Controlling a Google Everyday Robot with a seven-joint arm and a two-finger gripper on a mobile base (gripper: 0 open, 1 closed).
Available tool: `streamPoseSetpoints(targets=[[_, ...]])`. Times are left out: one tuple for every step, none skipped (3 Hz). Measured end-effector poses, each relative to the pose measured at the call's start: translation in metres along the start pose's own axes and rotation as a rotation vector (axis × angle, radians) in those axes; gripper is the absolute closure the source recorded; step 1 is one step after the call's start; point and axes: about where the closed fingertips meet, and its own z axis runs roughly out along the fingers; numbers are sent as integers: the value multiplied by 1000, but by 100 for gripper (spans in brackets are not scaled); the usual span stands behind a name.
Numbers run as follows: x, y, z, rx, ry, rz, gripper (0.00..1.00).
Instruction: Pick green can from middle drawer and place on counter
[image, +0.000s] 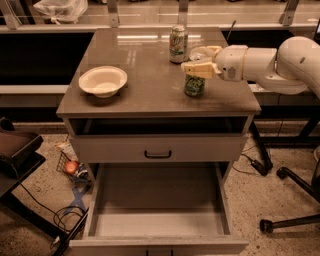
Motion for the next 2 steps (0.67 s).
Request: streamPoseSetpoints(targets=[[-1, 1, 3, -5, -1, 0, 0], [-1, 2, 4, -6, -2, 0, 0]])
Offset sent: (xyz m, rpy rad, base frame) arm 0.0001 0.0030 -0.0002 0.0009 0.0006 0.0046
